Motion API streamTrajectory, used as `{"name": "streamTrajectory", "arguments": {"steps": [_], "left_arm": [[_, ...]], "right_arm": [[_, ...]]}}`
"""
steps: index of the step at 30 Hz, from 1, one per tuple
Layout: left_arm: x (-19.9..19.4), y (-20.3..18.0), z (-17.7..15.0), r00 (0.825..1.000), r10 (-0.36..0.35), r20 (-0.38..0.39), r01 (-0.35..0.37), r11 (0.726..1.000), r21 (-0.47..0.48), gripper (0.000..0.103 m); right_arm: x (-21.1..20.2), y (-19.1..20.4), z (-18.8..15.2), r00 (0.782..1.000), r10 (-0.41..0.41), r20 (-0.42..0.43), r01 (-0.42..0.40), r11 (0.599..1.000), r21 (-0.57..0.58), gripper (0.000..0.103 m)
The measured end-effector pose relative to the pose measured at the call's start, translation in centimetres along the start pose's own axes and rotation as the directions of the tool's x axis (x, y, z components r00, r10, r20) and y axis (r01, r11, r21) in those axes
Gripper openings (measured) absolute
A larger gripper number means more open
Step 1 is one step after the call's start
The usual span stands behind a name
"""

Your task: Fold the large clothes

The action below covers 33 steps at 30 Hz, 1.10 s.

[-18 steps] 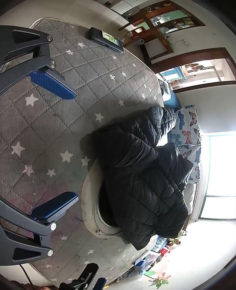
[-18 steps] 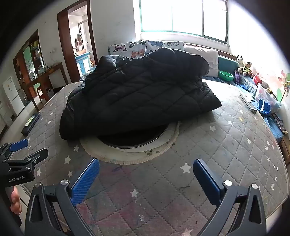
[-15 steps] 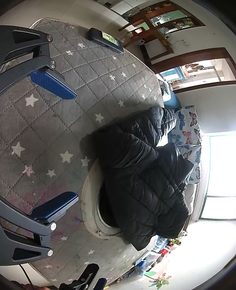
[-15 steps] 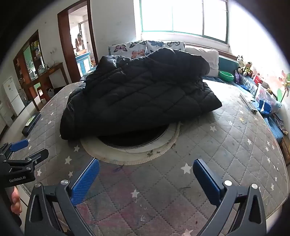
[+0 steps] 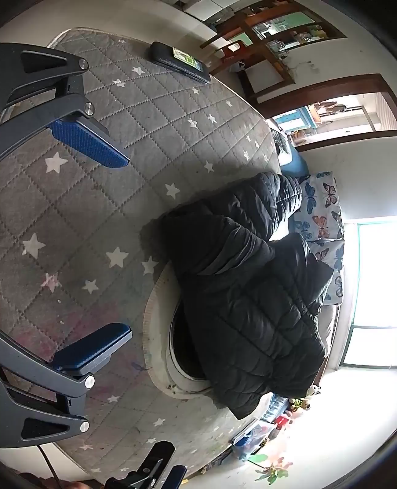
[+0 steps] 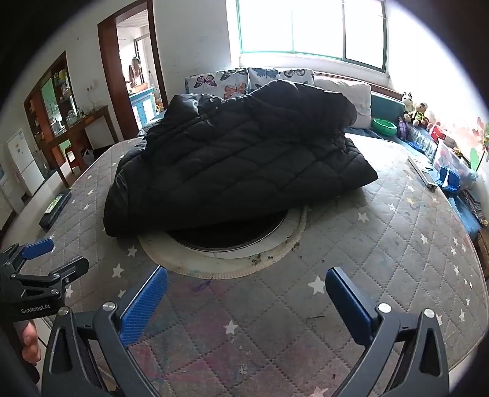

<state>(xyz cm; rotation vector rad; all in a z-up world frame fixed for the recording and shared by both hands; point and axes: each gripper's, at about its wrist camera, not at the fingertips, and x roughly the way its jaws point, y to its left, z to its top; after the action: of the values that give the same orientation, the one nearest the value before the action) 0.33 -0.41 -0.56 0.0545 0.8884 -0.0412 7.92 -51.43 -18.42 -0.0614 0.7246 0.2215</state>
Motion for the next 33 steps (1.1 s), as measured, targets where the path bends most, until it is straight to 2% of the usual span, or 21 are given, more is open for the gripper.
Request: {"name": "streamTrajectory", "arguments": {"steps": [33], "left_arm": [[0.39,-0.34,0.34,1.0,0.002,-0.01,-0.002,1.0,0.009,0.103]], "right_arm": [[0.48,0.8,-0.03,1.0,0.006,-0.016,-0.007,1.0,-0.028,0.103]]}}
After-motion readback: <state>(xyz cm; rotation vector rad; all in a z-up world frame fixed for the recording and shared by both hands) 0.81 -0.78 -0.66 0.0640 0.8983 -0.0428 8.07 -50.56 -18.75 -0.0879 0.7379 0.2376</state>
